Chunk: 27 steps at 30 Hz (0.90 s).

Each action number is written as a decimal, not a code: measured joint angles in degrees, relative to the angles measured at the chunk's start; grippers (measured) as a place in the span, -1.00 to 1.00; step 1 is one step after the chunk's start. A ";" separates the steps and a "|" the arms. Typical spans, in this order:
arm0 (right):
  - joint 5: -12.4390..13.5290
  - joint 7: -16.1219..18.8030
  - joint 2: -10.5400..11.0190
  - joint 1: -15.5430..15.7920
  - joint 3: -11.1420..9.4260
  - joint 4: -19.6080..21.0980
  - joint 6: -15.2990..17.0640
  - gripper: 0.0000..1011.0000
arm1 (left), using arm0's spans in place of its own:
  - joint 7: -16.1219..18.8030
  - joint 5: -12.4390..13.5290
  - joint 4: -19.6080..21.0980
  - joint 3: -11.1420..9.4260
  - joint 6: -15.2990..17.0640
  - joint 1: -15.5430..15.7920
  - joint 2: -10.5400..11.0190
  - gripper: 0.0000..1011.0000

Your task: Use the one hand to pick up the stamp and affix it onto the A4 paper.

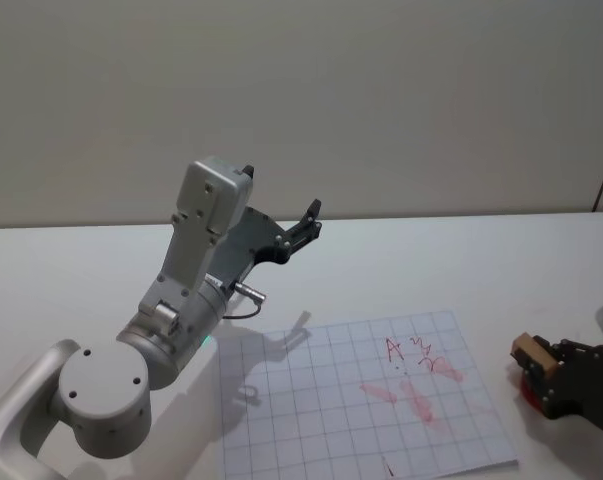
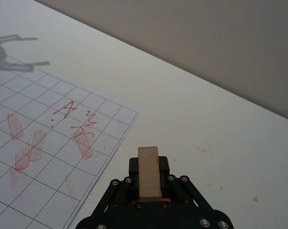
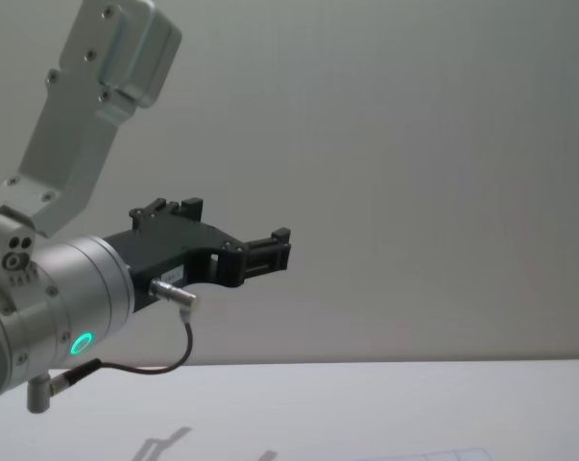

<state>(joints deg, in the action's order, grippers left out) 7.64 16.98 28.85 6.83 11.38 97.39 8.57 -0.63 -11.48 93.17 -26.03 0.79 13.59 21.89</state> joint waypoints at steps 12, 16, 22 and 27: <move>-0.22 -1.30 0.12 1.19 0.00 -0.39 -0.86 -0.57 | 0.00 0.00 0.00 0.00 0.00 0.00 0.00 0.98; -0.28 -1.64 0.14 1.45 0.02 -0.48 -1.04 -0.54 | 0.00 0.00 0.00 0.00 0.00 0.00 0.00 0.98; -0.32 -1.92 0.15 1.65 0.05 -0.55 -1.15 -0.19 | 0.00 0.00 0.00 0.00 0.00 0.00 0.00 0.98; -0.36 -2.07 0.15 1.79 0.06 -0.58 -1.21 0.17 | 0.00 0.00 0.00 0.00 0.00 0.00 0.00 0.98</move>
<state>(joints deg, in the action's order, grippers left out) 7.28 14.91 29.00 8.61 11.44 96.80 7.35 -0.62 -11.48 93.17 -26.03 0.79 13.59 21.89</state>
